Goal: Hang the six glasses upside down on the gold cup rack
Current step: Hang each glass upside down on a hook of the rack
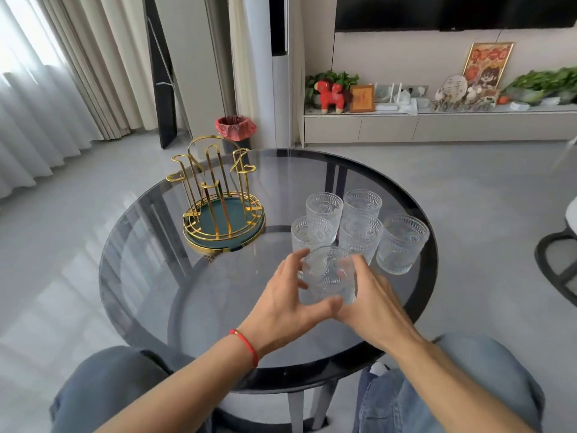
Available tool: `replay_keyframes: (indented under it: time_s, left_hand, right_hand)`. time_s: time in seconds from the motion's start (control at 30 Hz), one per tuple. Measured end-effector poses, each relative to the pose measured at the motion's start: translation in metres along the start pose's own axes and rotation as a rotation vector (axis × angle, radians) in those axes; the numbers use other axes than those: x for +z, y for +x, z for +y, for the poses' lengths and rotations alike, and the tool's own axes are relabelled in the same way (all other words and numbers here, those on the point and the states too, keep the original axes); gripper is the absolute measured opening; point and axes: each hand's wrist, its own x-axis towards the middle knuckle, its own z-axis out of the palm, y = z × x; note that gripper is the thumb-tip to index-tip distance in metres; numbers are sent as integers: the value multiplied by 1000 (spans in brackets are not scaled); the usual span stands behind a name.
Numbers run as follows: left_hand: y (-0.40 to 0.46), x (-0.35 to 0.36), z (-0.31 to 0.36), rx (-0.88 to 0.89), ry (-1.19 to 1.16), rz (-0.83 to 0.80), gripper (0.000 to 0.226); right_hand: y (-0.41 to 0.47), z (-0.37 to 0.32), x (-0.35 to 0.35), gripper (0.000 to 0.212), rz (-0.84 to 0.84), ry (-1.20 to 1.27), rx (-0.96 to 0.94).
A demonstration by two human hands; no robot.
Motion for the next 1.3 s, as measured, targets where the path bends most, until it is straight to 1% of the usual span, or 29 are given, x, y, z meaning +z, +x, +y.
replay_keyframes:
  time_s: [0.07,0.13,0.2,0.23,0.27,0.33,0.37,0.43,0.47,0.5,0.53,0.6,0.67,0.7,0.77,0.83,0.87,0.93,0.97,1.0,1.07,1.1,1.17,1.2,1.23,1.27,1.3]
  left_hand:
    - [-3,-4,2,27,-2,8,93]
    - [-4,-14,6,35,-47,65,85]
    - [-1,-31,11,-3,-200,128,73]
    - [4,-40,12,-36,-309,151,70]
    - [10,-49,12,-68,-420,164,69]
    - [23,-67,8,-102,-596,175,71]
    - [29,-74,5,-103,-655,177,71]
    - [38,-83,-4,-93,-730,159,73]
    - [42,-86,-11,-80,-761,139,72]
    - [44,-88,-18,-60,-756,114,69]
    - [46,-91,-25,-43,-701,97,66]
    - [53,-99,-39,-28,-533,85,61]
    - [58,-107,-54,-57,-389,128,56]
    - [61,-110,-62,-67,-306,184,55]
    - [65,-113,-80,-72,-81,306,54]
    - [68,-116,-96,-91,155,358,53]
    - [69,-116,-101,-93,270,338,51]
    - [70,-114,-108,-100,486,237,36]
    - [69,-112,-110,-119,558,199,29]
    - [68,-109,-111,-157,603,172,28]
    - [68,-104,-110,-255,656,133,40]
    - [68,-102,-109,-298,683,131,45]
    - [69,-100,-108,-375,716,130,57]
    - [69,-98,-109,-408,720,113,64]
    - [69,-95,-109,-434,718,78,71]
    - [68,-93,-110,-455,716,35,77]
    - [68,-90,-111,-463,716,-3,81]
  right_hand:
    - [-7,-6,3,77,-19,21,-105]
    - [-9,-16,6,81,-36,81,-186]
    - [-7,-29,8,79,16,215,-215]
    - [-4,-36,9,75,45,311,-207]
    - [-1,-46,8,66,44,430,-186]
    - [11,-69,8,32,-30,652,-114]
    - [20,-76,9,25,-66,717,-70]
    - [38,-87,13,21,-60,711,-31]
    - [47,-91,14,23,-41,684,-14]
    - [55,-93,16,37,-18,665,2]
    - [62,-95,16,50,1,659,22]
    - [79,-96,13,64,46,616,18]
    - [93,-96,6,63,109,603,-3]
    - [102,-96,0,61,154,613,-3]
    - [120,-94,-12,57,240,624,6]
    - [139,-98,-24,56,300,625,7]
    - [149,-102,-29,56,327,635,4]
    - [176,-115,-35,54,366,657,-15]
    - [192,-124,-36,53,372,662,-24]
    - [208,-133,-36,52,367,668,-25]
    - [241,-153,-32,52,315,687,-15]
    - [256,-163,-28,47,284,682,-15]
    - [282,-180,-16,25,232,648,-38]
    - [293,-187,-9,21,220,623,-48]
    - [305,-193,-1,22,208,590,-51]
    - [315,-197,7,28,192,550,-47]
    - [324,-201,15,42,160,506,-43]
